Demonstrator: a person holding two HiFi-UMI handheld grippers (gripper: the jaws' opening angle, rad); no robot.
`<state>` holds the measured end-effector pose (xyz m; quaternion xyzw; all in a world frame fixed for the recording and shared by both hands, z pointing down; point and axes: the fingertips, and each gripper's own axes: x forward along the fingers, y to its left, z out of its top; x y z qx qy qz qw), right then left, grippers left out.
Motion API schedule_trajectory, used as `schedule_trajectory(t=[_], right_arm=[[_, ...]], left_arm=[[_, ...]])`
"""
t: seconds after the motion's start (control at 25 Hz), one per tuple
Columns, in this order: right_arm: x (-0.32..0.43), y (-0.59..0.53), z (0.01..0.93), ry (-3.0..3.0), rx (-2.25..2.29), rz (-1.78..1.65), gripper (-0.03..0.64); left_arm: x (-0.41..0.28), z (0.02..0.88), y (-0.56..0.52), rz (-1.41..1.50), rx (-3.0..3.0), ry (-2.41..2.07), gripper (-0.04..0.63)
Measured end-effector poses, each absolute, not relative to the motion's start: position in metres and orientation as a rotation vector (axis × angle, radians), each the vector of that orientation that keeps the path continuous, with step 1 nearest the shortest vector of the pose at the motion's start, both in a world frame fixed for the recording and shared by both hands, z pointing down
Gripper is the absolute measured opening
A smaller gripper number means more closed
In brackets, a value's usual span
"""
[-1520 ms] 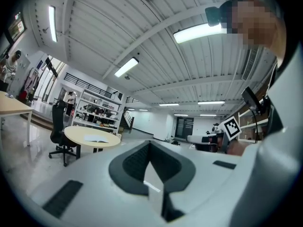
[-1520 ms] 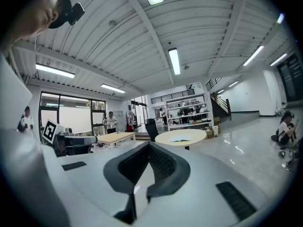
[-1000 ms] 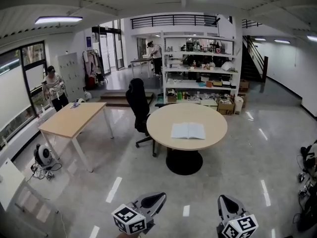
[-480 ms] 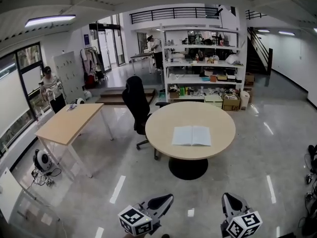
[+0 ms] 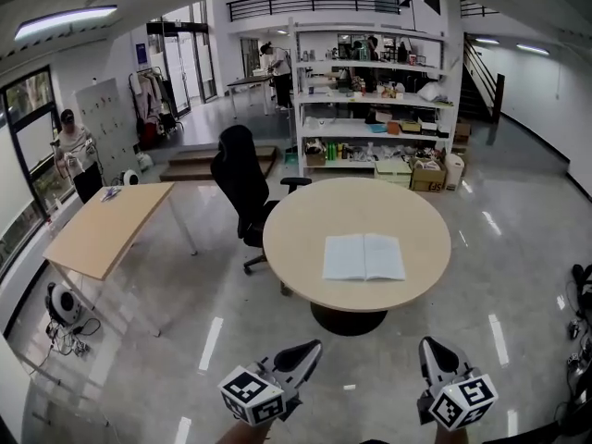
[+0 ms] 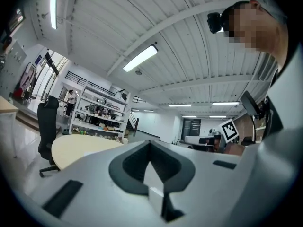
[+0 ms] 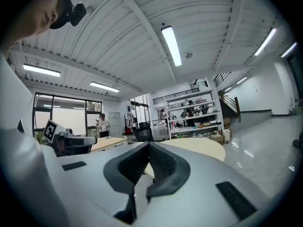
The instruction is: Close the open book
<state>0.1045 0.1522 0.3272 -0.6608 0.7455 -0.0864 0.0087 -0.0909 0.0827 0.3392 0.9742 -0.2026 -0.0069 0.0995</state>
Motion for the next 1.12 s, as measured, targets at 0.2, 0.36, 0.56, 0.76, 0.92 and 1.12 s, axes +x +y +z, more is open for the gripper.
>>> schedule_trajectory(t=[0.2, 0.36, 0.56, 0.76, 0.92, 1.12], right_arm=[[0.125, 0.093, 0.343, 2.336, -2.06, -0.284, -0.002], [0.15, 0.031, 0.35, 2.368, -2.029, -0.3, -0.002], [0.198, -0.049, 0.344, 2.399, -1.973, -0.316, -0.002], [0.241, -0.122, 0.329, 2.447, -1.932, -0.278, -0.002], [0.268, -0.169, 0.327, 2.422, -1.934, -0.296, -0.002], [0.281, -0.222, 0.332, 2.389, -1.987, -0.323, -0.002]], left_arm=[[-0.073, 0.351, 0.022, 0.013, 2.872, -0.599, -0.014], [-0.045, 0.357, -0.036, 0.011, 2.857, -0.638, -0.014], [0.005, 0.35, -0.106, 0.027, 2.871, -0.677, -0.014], [0.047, 0.344, -0.172, 0.024, 2.852, -0.741, -0.014], [0.076, 0.34, -0.217, 0.032, 2.85, -0.738, -0.014], [0.094, 0.343, -0.272, 0.024, 2.855, -0.681, -0.014]])
